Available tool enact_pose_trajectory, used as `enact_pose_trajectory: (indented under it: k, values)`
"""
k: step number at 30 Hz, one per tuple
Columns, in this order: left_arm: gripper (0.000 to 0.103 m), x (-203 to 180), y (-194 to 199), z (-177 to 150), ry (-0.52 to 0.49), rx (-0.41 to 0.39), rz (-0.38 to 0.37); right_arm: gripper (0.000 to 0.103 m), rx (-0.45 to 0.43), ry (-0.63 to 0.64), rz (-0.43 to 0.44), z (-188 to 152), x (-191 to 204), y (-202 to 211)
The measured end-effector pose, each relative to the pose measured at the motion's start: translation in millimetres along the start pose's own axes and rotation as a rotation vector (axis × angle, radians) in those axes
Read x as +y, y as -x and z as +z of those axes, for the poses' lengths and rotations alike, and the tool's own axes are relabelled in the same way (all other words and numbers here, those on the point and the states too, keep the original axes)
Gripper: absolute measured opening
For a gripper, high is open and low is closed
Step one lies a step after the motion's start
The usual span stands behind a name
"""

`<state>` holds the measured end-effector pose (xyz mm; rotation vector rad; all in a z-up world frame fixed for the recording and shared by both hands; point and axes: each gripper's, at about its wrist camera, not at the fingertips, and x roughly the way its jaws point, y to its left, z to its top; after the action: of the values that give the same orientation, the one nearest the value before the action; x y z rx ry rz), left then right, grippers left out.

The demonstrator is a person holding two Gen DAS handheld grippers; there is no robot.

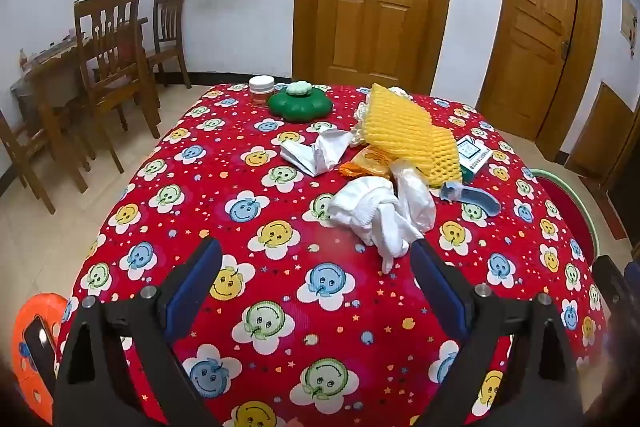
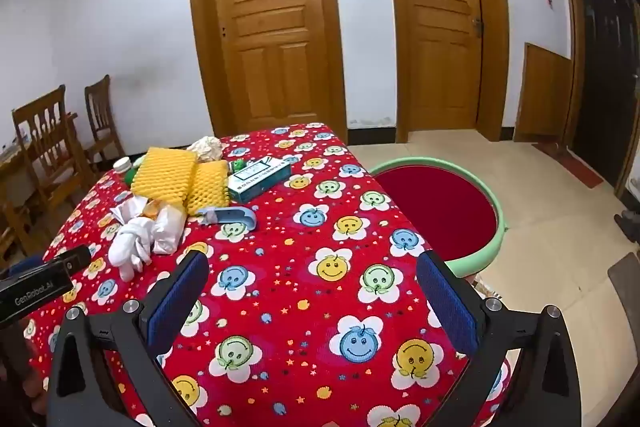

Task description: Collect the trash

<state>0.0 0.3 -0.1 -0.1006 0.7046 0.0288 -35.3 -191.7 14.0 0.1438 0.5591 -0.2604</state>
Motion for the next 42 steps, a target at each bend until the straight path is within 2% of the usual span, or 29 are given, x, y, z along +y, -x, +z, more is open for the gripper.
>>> enact_pose_trajectory:
  k: [42]
  values:
    - [0.094, -0.6, -0.1, 0.0, -0.015, -0.004, 0.013, 0.103, 0.036, 0.004, -0.033, -5.2, -1.3, -6.8]
